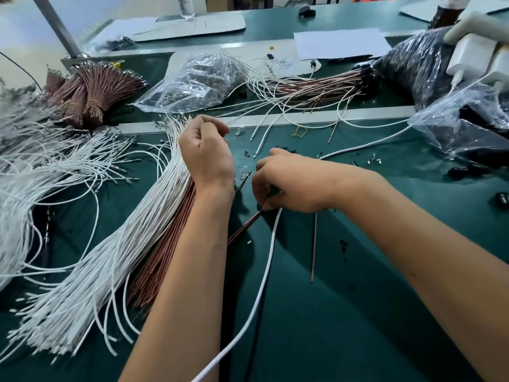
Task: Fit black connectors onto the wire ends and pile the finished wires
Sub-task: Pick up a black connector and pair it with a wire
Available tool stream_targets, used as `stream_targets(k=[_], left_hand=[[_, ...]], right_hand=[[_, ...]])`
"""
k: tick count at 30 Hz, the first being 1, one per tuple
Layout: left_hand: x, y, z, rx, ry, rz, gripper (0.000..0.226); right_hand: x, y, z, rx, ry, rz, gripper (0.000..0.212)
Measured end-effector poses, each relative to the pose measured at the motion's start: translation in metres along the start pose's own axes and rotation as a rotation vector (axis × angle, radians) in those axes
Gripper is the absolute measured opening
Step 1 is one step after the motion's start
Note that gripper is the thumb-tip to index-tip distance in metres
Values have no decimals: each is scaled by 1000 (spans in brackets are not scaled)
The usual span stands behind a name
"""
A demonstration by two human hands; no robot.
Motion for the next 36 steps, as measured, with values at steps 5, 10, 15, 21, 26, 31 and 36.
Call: stream_targets(k=[5,10,15,21,26,31,36], left_hand=[[-2,-1,-1,-11,-13,25,41],[-4,-2,1,-2,-5,40,39],[-7,1,8,8,48,42,41],[0,14,-3,-251,-94,-68,31],[31,15,-41,-583,-397,-279,40],[27,6,-40,-863,-299,-352,36],[10,11,-2,-1202,145,-304,27]], right_hand=[[-9,-22,-4,80,27,83,9],[-14,-41,-9,226,41,128,8],[-11,-44,2,341,228,139,19],[16,-16,46,235,533,38,20],[48,20,82,148,765,-78,3],[72,46,85,111,819,-312,20],[74,60,45,103,277,-708,43]])
Point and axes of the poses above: each hand's wrist, its own x-axis away from the middle knuckle, its own z-axis out of the back of the hand, y = z × x, the point moved 9 cm from there along -x, towards the middle knuckle, and after that the axes turned 12 degrees about z, right-handed, at the moved point
